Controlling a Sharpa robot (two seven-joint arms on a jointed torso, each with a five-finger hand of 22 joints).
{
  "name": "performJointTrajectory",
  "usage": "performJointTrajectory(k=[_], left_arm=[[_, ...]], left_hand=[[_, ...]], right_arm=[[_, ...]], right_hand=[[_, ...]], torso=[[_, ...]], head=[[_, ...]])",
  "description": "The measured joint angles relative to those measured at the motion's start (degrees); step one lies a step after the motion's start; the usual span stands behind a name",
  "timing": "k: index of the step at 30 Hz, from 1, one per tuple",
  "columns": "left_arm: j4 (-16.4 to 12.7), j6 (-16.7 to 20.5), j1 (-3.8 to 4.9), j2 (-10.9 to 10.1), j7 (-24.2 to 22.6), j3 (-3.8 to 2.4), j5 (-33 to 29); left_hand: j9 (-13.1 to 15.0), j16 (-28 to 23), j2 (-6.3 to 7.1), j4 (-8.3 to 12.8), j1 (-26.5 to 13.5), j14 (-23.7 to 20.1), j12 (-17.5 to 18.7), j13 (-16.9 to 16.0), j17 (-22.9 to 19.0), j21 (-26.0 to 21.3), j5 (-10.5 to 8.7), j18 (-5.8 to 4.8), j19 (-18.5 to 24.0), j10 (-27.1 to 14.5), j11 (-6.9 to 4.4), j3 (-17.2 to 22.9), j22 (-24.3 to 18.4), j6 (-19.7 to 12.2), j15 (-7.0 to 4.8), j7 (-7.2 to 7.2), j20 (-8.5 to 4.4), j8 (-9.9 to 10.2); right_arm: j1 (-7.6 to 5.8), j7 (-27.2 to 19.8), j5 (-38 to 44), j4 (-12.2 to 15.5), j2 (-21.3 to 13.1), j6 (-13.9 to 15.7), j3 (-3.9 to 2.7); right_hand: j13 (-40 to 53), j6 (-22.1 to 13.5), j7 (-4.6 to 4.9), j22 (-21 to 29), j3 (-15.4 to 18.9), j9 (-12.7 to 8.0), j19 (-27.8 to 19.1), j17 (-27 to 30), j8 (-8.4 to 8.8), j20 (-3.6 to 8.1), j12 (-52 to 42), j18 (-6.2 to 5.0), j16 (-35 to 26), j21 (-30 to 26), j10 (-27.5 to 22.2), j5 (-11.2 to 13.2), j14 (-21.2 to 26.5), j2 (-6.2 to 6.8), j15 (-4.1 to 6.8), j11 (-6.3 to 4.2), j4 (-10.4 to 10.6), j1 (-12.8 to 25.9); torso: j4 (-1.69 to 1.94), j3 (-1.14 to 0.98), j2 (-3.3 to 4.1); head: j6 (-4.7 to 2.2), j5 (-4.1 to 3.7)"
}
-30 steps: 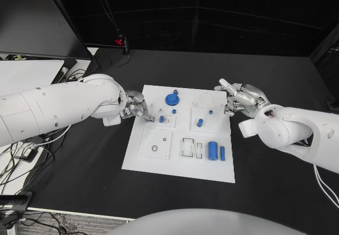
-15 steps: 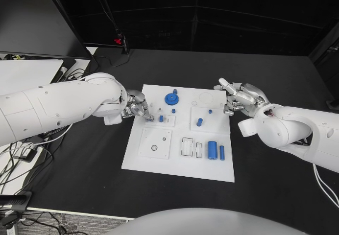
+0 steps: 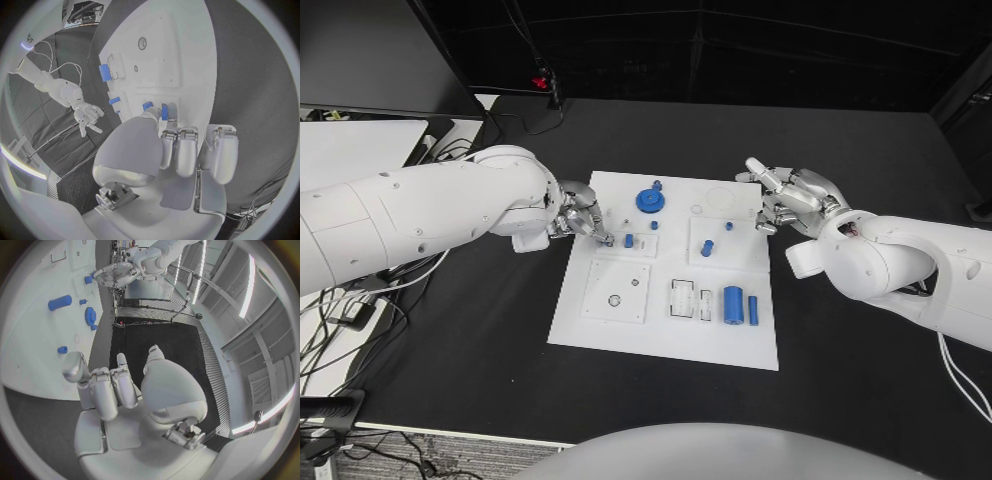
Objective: Assemble the parts on the task board
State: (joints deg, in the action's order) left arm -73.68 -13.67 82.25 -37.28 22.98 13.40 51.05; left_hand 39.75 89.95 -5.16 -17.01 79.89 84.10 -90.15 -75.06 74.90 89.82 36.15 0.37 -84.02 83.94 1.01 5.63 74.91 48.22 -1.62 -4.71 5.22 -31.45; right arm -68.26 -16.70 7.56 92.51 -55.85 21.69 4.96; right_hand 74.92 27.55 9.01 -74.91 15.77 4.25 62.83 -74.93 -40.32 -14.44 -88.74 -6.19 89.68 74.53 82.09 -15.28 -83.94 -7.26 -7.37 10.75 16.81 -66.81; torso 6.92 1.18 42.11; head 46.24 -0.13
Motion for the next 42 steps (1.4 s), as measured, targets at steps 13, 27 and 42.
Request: performJointTrajectory(k=[13, 27, 42], left_arm=[[0.3, -0.8, 0.02, 0.4, 0.1, -0.09, 0.0], [0.7, -1.4, 0.05, 0.7, 0.2, -0.13, 0.0], [0.7, -1.3, 0.04, 0.8, 0.4, -0.13, 0.5]], left_hand=[[0.0, 0.0, 0.00, -0.4, 0.0, 0.0, -0.1, 0.0, 0.0, 0.0, -0.47, 0.00, 0.0, 0.0, 0.02, 0.6, 0.0, -0.2, 0.00, 0.16, 0.00, 0.0], [0.0, 0.0, 0.00, -0.5, 0.0, 0.0, -0.2, 0.0, 0.0, 0.0, -0.90, 0.00, 0.0, -0.1, 0.11, 0.8, 0.0, -0.2, 0.00, 0.14, 0.00, 0.0], [0.0, 0.0, 0.00, -0.5, 0.0, 0.0, -0.2, 0.0, 0.0, 0.0, -0.95, 0.00, 0.0, -0.1, 0.13, 0.8, 0.0, -0.3, 0.00, 0.05, 0.00, 0.0]], right_arm=[[0.00, 0.0, 0.0, 0.1, -0.2, 0.0, 0.00], [0.00, 0.0, 0.0, 0.1, -0.1, 0.0, 0.00], [0.00, 0.0, 0.0, 0.1, -0.1, 0.0, 0.00]], right_hand=[[0.0, -0.2, 0.20, 0.0, 0.0, 0.0, 0.0, 0.0, -0.23, 0.00, 0.0, 0.00, 0.0, 0.0, 0.0, 0.0, -0.2, 0.00, -0.21, 0.00, 0.0, 0.0], [0.0, -0.2, 0.20, 0.0, 0.0, 0.0, 0.0, 0.0, -0.23, 0.00, 0.0, 0.00, 0.0, 0.0, 0.0, 0.0, -0.2, 0.00, -0.21, 0.00, 0.0, 0.0], [0.0, -0.2, 0.20, 0.0, 0.0, 0.0, 0.0, 0.0, -0.23, 0.00, 0.0, 0.00, 0.0, 0.0, 0.0, 0.0, -0.2, 0.00, -0.21, 0.00, 0.0, 0.0]], torso=[[0.03, 0.00, 0.00], [0.02, 0.01, -0.01], [0.02, 0.02, -0.03]], head=[[0.09, 0.38], [0.21, 0.06], [0.26, -0.08]])
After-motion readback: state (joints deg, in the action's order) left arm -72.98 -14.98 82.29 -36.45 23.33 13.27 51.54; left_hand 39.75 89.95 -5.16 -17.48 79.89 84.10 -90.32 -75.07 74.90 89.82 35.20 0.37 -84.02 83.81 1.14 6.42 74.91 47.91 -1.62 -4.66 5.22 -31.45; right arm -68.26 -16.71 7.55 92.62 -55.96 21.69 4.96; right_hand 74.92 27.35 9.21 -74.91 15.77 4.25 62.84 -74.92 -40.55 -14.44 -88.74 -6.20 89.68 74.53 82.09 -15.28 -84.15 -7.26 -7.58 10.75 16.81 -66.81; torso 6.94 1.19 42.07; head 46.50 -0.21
